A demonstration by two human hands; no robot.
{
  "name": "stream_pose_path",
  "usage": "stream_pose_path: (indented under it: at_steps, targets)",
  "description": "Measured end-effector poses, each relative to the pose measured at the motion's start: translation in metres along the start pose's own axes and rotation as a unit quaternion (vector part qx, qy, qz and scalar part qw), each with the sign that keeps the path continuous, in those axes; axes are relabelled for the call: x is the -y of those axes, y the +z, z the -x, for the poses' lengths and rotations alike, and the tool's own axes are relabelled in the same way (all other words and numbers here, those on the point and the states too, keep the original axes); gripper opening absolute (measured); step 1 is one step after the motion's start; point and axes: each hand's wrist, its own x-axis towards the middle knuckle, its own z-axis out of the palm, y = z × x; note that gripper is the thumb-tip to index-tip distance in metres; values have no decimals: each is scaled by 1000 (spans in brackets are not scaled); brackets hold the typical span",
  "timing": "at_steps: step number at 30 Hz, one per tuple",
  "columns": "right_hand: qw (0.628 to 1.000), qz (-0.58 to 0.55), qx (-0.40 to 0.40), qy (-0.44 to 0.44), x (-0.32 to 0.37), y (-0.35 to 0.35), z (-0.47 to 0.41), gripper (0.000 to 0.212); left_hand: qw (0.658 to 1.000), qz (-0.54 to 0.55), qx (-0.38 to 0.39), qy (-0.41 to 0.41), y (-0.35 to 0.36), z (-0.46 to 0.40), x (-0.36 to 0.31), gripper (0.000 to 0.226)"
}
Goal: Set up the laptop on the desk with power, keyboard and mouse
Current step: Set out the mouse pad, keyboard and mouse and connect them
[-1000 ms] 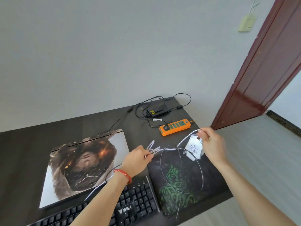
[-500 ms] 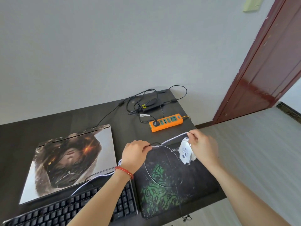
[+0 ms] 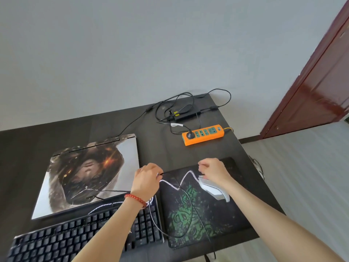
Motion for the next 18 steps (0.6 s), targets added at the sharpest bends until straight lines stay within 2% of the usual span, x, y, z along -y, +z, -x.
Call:
stream_pose_path:
  at_steps: [4,9,11,13,15,18]
  targets:
    - [996,59,-3,-69,0,19,3,26,999,39,13,-13,6,14,22,16]
    - [959,114,42,-256,9,70,27,22,991,109,30,-71,9,29,37,13]
    - [964,96,38,-245,7,83,27,25,988,117,67,-79,8,36,43,18]
    - [977,106,56,-178,3,89,16,29,986,112,97,-75,11,49,51,26]
    - [981,124,92,-119,-1,90,4,27,993,52,96,-47,16,64,53,31]
    - [972,180,113,-97,7,100,-12,26,998,17,61,-25,27,87,54,21]
